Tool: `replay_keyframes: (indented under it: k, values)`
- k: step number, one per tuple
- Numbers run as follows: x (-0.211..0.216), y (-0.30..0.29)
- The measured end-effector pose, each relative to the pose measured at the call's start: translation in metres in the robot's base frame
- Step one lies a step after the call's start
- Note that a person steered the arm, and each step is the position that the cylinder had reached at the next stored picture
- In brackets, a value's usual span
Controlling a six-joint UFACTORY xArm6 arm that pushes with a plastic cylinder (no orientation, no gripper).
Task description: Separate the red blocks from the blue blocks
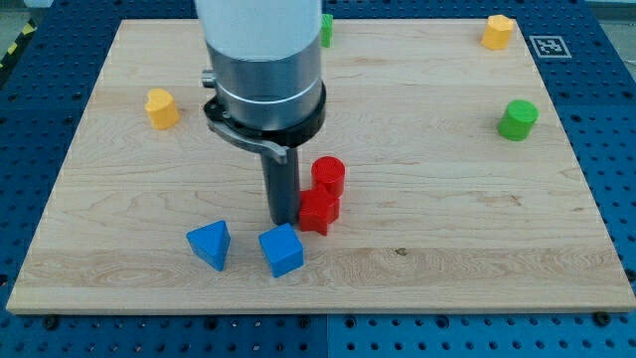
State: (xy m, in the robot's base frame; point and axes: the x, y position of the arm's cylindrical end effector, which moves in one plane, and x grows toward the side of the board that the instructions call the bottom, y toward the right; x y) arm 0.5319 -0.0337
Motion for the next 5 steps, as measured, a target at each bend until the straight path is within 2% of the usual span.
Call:
replay_keyframes:
  k: [2,4,5]
  values:
    - [0.0,0.058]
    - [0.0,0.186]
    - [0.0,0.172]
